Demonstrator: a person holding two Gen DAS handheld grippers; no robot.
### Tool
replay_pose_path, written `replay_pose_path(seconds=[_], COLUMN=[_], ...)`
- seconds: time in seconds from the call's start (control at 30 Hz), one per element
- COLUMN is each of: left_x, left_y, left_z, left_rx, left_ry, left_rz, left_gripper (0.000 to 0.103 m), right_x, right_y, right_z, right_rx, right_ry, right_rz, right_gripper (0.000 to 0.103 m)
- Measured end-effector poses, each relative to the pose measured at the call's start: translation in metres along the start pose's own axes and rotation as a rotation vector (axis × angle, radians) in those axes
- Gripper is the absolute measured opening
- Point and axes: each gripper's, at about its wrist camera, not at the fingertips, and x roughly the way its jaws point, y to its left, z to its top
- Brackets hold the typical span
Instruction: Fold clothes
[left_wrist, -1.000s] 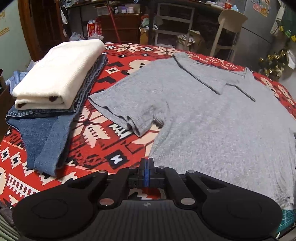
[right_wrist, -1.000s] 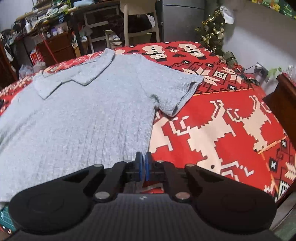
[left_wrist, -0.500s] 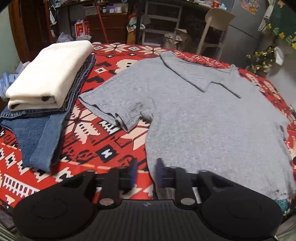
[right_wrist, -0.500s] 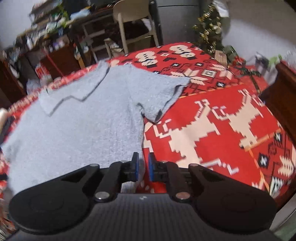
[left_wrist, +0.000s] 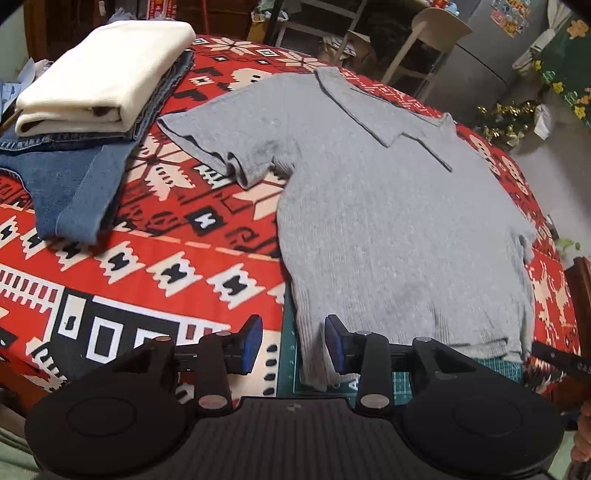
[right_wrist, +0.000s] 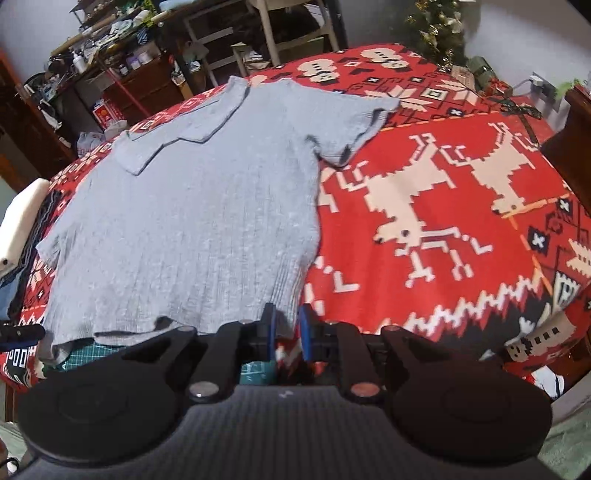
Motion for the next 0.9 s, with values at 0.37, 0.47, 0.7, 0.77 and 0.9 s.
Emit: replay_pose_path(seconds=[0.37,0.47,0.7,0.77,0.9], left_x=[0.002,0.003,0.007,0.006,0.000], left_y=[-0.003,-0.004,-0.015,-0.013,0.000], left_z=[-0.006,-0.006,-0.007,-0.007,-0.003], left_rx=[0.009,0.009,0.064,0.051,-0.003], left_ry=[0.019,0.020,0.001,-0.007,-0.022], left_rz=[-0.015,-0.005,0.061,0.076,0.077], left_gripper=[0.040,0.040,0.019,0.007,0.005], right_x=[0.000,-0.006,0.003,0.002,-0.007], right_y=[0.019,0.011,0.007,0.010,0.015], right_z=[-0.001,-0.002,-0.007,-0.008,-0.007], right_rx=[-0.048,-0.011,0.006,-0.021,-0.103], right_ry=[0.002,-0.008,0.004,0.008,-0.018], right_rz=[-0.032,-0.007,0.010,0.021,-0.052], right_gripper=[0.018,0.021,0.023,0.011,0.008])
